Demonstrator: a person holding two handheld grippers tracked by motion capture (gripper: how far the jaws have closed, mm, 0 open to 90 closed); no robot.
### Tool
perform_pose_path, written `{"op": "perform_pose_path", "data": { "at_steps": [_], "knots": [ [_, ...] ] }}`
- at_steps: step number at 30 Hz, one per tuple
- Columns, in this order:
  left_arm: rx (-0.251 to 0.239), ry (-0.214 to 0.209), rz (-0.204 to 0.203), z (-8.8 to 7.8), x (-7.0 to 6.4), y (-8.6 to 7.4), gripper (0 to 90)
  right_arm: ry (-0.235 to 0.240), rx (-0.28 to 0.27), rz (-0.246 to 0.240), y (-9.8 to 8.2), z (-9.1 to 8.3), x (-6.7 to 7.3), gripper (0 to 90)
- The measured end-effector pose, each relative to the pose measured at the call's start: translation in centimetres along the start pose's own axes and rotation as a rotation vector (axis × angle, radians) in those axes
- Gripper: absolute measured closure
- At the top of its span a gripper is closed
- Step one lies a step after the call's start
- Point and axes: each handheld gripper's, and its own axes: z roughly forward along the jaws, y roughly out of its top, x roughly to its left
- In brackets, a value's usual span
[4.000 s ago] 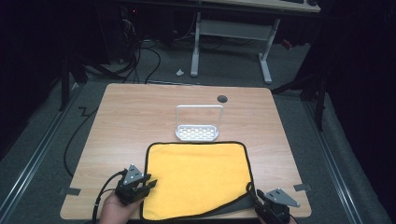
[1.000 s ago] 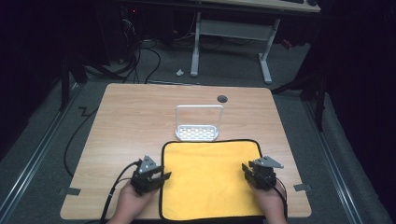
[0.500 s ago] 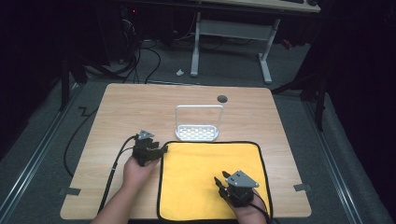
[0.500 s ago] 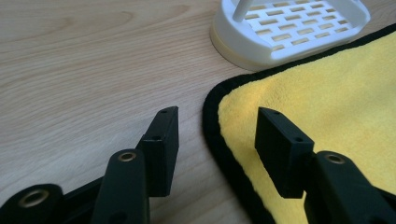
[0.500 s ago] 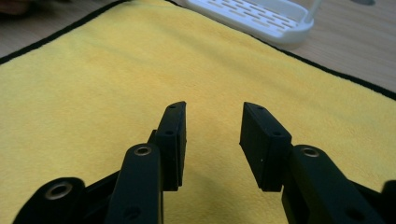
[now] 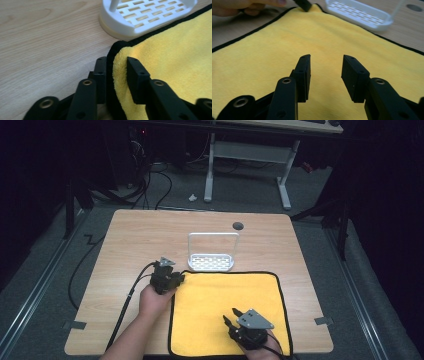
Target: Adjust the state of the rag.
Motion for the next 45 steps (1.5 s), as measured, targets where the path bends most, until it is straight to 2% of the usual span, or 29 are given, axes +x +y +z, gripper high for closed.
{"op": "perform_pose_path", "data": {
  "at_steps": [2, 4, 5, 7, 9, 11, 16, 17, 18, 19, 21, 27, 30, 32, 33, 35, 36, 37, 40, 45],
  "knots": [
    [-0.008, -0.034, -0.030, 0.0, 0.3, -0.2, 81.3, 0.035, 0.009, -0.023, 0.4, 0.9, 1.3, 59.3],
    [-0.036, -0.061, -0.048, 0.0, 0.8, -0.6, 82.9, 0.069, 0.017, -0.047, 0.9, 1.8, 2.6, 59.4],
    [-0.058, -0.106, -0.095, -0.1, 1.4, -1.0, 83.7, 0.097, 0.018, -0.066, 1.3, 2.4, 3.8, 59.4],
    [-0.060, -0.108, -0.097, -0.1, 1.5, -1.1, 83.7, 0.106, 0.018, -0.067, 1.4, 2.6, 4.2, 59.4],
    [-0.061, -0.094, -0.074, -0.1, 1.3, -1.1, 83.6, 0.129, 0.025, -0.074, 1.6, 3.3, 5.2, 59.3],
    [-0.063, -0.090, -0.072, -0.1, 1.2, -1.1, 83.6, 0.148, 0.037, -0.083, 1.7, 4.0, 6.2, 59.1],
    [-0.067, -0.076, -0.052, -0.2, 0.9, -1.2, 83.6, 0.222, 0.048, -0.073, 1.9, 5.1, 8.4, 57.8],
    [-0.066, -0.076, -0.050, -0.2, 0.9, -1.2, 83.5, 0.253, 0.053, -0.087, 1.9, 5.5, 9.5, 56.0],
    [-0.065, -0.075, -0.047, -0.2, 0.9, -1.3, 83.5, 0.253, 0.053, -0.087, 1.9, 5.5, 9.5, 56.0],
    [-0.066, -0.072, -0.046, -0.2, 0.9, -1.3, 83.5, 0.279, 0.056, -0.103, 1.8, 5.8, 10.5, 52.9],
    [-0.066, -0.072, -0.046, -0.2, 0.8, -1.3, 83.4, 0.295, 0.070, -0.116, 1.7, 6.2, 11.3, 50.6],
    [-0.065, -0.075, -0.049, -0.2, 0.9, -1.3, 83.3, 0.315, 0.097, -0.121, 1.5, 7.2, 12.5, 46.5],
    [-0.067, -0.077, -0.052, -0.2, 0.9, -1.3, 83.3, 0.284, 0.090, -0.161, 1.4, 7.2, 12.7, 52.6],
    [-0.067, -0.077, -0.052, -0.2, 0.9, -1.3, 83.3, 0.278, 0.087, -0.164, 1.4, 7.1, 12.6, 54.8],
    [-0.067, -0.077, -0.052, -0.2, 0.9, -1.3, 83.2, 0.267, 0.089, -0.160, 1.4, 7.1, 12.5, 60.7],
    [-0.067, -0.078, -0.054, -0.2, 0.9, -1.3, 83.3, 0.260, 0.092, -0.160, 1.4, 7.1, 12.4, 63.4],
    [-0.067, -0.078, -0.055, -0.2, 0.9, -1.3, 83.3, 0.253, 0.090, -0.160, 1.5, 7.1, 12.3, 68.8],
    [-0.066, -0.077, -0.056, -0.2, 0.9, -1.3, 83.3, 0.236, 0.089, -0.170, 1.5, 7.1, 12.1, 78.6],
    [-0.067, -0.079, -0.059, -0.2, 1.0, -1.3, 83.3, 0.235, 0.096, -0.166, 1.6, 7.0, 11.8, 82.1],
    [-0.069, -0.080, -0.070, -0.2, 1.1, -1.3, 83.3, 0.220, 0.063, -0.171, 1.8, 6.6, 11.5, 83.0]
  ]
}}
